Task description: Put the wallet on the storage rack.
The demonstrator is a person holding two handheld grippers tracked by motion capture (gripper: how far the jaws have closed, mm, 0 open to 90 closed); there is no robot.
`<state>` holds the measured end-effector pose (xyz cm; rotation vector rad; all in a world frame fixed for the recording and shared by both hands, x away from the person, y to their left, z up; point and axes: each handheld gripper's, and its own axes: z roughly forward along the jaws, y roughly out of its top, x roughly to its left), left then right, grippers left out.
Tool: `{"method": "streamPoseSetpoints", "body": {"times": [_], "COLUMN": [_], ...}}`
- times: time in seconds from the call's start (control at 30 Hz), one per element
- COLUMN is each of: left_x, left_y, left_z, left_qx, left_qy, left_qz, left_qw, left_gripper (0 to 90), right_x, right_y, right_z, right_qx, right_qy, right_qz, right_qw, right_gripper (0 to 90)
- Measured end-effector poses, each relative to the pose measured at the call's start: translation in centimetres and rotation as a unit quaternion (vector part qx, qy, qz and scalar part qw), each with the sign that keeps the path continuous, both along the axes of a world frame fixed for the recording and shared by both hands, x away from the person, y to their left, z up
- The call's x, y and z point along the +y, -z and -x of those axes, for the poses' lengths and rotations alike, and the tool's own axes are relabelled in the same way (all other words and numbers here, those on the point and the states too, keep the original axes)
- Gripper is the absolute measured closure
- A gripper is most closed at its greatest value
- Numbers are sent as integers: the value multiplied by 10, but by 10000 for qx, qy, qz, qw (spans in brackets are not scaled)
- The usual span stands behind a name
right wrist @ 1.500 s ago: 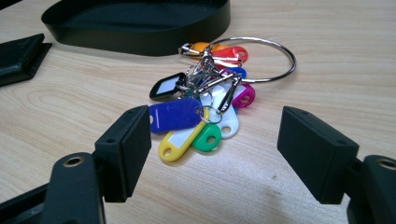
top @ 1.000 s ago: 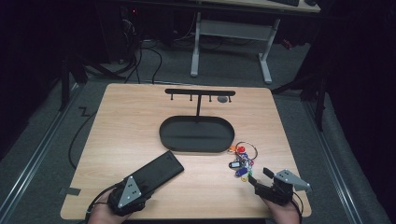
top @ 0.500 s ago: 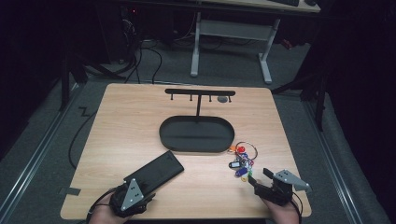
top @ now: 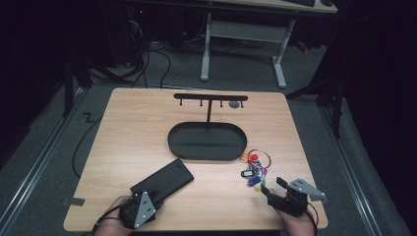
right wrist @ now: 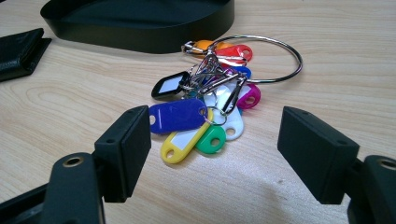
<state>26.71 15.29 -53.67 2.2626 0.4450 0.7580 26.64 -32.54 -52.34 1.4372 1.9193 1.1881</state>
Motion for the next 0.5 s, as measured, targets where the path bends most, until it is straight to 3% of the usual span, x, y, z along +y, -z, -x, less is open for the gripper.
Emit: {"method": "streamPoseSetpoints", "body": {"times": [0.1, 0.23, 0.5], "left_x": [0, -5, -6], "left_y": [0, -2, -5], "left_z": [0, 4, 7], "left_qx": [-5, -126, -185], "left_qy": [6, 20, 17], "left_qz": [-38, -242, -321], "left_qw": [10000, 9996, 9993], "left_gripper": [516, 596, 697], "right_x": [0, -1, -2], "right_y": [0, 0, 1], "right_z": [0, 0, 0], "right_qx": [6, 21, 9], "right_qy": [-7, 7, 8], "right_qz": [-9, -36, -70], "right_qw": [10000, 10000, 10000], "right_gripper": [261, 262, 262]}}
